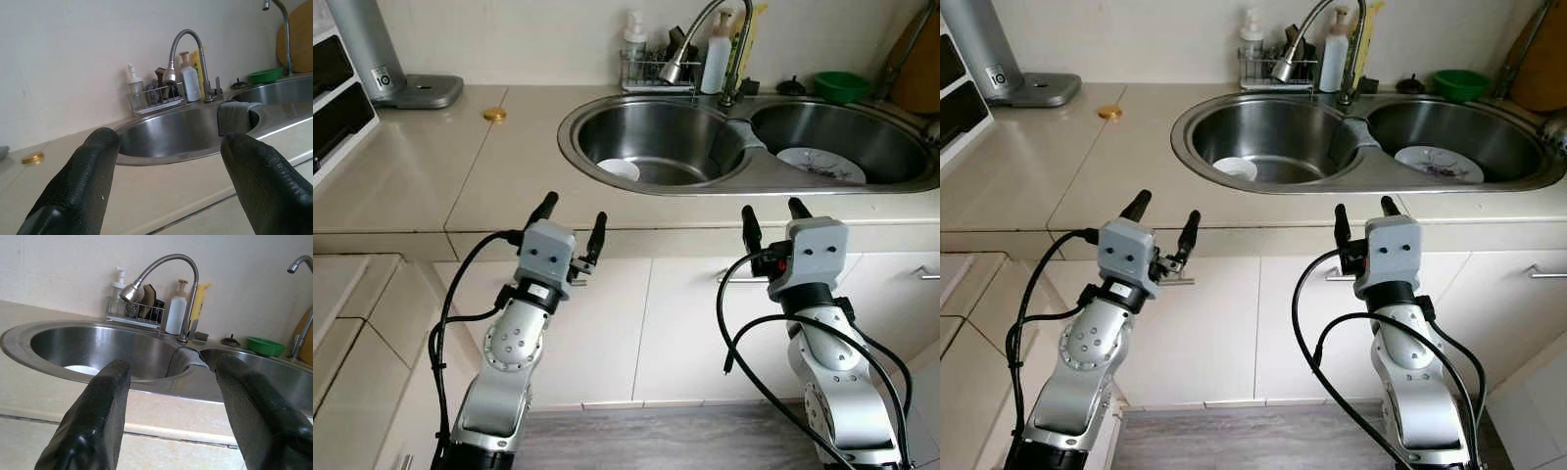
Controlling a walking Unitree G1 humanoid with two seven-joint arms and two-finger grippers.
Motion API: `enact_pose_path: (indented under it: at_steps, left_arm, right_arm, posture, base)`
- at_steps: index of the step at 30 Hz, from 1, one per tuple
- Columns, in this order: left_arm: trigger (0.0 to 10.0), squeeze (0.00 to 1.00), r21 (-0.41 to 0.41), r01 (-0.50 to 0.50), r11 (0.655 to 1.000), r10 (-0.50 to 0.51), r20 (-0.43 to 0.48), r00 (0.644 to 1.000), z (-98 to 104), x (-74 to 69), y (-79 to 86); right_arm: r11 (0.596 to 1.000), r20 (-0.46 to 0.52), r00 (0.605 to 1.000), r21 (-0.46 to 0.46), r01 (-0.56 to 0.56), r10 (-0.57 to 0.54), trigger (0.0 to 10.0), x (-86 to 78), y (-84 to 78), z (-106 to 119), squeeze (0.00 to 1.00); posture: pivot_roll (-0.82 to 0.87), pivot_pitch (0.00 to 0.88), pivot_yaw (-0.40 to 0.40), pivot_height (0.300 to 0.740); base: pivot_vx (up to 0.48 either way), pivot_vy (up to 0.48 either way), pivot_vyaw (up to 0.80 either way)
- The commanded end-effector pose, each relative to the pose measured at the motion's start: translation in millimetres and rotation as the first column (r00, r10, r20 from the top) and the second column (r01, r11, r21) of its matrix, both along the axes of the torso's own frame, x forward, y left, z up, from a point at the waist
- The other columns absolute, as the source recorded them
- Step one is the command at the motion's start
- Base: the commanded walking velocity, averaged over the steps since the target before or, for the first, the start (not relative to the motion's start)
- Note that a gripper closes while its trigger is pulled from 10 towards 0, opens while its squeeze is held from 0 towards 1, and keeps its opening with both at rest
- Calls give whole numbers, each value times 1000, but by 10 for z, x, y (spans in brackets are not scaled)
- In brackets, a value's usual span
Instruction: Kitchen organization
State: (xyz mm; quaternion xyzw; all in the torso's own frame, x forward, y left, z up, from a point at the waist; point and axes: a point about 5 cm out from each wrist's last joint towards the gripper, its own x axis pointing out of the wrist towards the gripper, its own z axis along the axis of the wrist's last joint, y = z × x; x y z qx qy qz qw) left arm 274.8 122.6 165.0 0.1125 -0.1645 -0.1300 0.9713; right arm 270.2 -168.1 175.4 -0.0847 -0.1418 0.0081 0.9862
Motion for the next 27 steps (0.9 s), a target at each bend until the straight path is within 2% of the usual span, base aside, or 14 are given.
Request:
enact_pose_path:
  at_steps: [1, 7, 12, 18, 27]
  left_arm:
    - [10000, 0, 5, -1, 1000, 1, 6, 1000, 6, -12, -3]
    - [10000, 0, 30, -13, 999, 14, -21, 1000, -62, -47, 42]
    - [10000, 0, 86, -29, 996, 38, -106, 994, -296, -214, 139]
    - [10000, 0, 112, -49, 993, 69, -183, 981, -496, -396, 211]
    - [10000, 0, 116, -51, 992, 72, -187, 980, -493, -406, 225]
  right_arm:
    - [1000, 5, 1000, -17, 8, -7, 10000, -2, -25, 18, 0]
    - [997, -57, 998, -73, -38, 34, 10000, -94, -21, -90, 0]
    - [988, -163, 984, -123, -97, 76, 10000, -353, -46, -329, 0]
    - [985, -217, 974, -141, -98, 66, 10000, -518, -67, -488, 0]
    - [983, -230, 972, -160, -93, 54, 10000, -518, -97, -551, 0]
  posture:
    - [9, 0, -28, 740]
    - [9, 0, -28, 740]
    - [3, 0, -29, 740]
    - [1, 0, -29, 740]
    - [8, 0, -29, 740]
  base:
    - [0, 0, 0]
    - [0, 0, 0]
    - [0, 0, 0]
    - [0, 0, 0]
    - [0, 0, 0]
